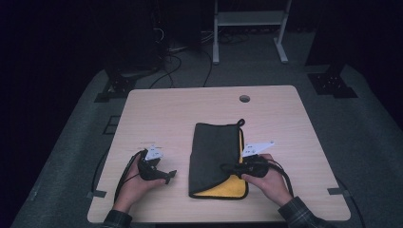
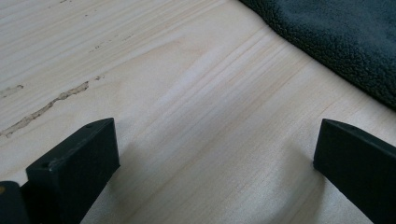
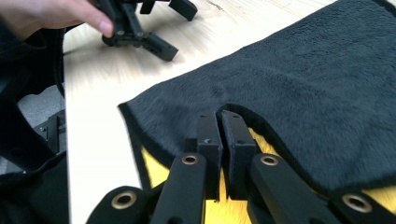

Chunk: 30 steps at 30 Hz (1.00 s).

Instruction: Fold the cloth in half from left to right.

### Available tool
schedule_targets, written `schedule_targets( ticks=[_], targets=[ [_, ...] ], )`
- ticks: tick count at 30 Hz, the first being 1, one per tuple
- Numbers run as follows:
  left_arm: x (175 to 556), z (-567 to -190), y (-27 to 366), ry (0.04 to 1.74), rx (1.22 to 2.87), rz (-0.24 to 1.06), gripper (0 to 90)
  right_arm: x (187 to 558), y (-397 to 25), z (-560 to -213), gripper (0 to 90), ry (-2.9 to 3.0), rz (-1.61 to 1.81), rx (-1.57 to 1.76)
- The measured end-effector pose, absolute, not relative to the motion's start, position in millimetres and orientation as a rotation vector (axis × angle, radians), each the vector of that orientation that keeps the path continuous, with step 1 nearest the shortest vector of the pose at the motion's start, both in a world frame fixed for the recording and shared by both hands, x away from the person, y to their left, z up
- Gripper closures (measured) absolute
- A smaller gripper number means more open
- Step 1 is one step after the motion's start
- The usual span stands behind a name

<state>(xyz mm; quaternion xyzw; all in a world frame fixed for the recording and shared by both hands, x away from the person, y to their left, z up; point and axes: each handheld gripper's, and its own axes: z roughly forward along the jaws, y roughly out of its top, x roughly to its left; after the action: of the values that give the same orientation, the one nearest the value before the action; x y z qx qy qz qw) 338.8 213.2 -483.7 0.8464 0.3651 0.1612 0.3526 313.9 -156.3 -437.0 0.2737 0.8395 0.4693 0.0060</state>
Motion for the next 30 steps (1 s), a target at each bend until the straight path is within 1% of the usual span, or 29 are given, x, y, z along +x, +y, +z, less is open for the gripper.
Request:
schedule_targets(
  ticks=[8,14,17,19,21,26,30],
  targets=[
    [339,-484,213,0.945,2.191,0.417,0.0,283,-177,-432,86.1,2.604,1.425,0.832],
    [339,-484,213,0.949,2.185,0.417,0.0,270,-188,-455,85.0,2.651,1.297,0.903],
    [339,-484,213,0.949,2.185,0.417,0.0,266,-190,-466,82.8,2.687,1.229,0.934],
    [339,-484,213,0.949,2.185,0.417,0.0,264,-192,-471,77.5,2.707,1.187,0.944],
    [339,-484,213,0.949,2.185,0.417,0.0,262,-196,-470,75.5,2.693,1.201,0.945],
    [339,-484,213,0.949,2.185,0.417,0.0,268,-208,-456,72.1,2.586,1.317,0.952],
    [339,-484,213,0.947,2.186,0.418,0.0,291,-212,-451,69.1,2.511,1.308,1.000]
  ],
)
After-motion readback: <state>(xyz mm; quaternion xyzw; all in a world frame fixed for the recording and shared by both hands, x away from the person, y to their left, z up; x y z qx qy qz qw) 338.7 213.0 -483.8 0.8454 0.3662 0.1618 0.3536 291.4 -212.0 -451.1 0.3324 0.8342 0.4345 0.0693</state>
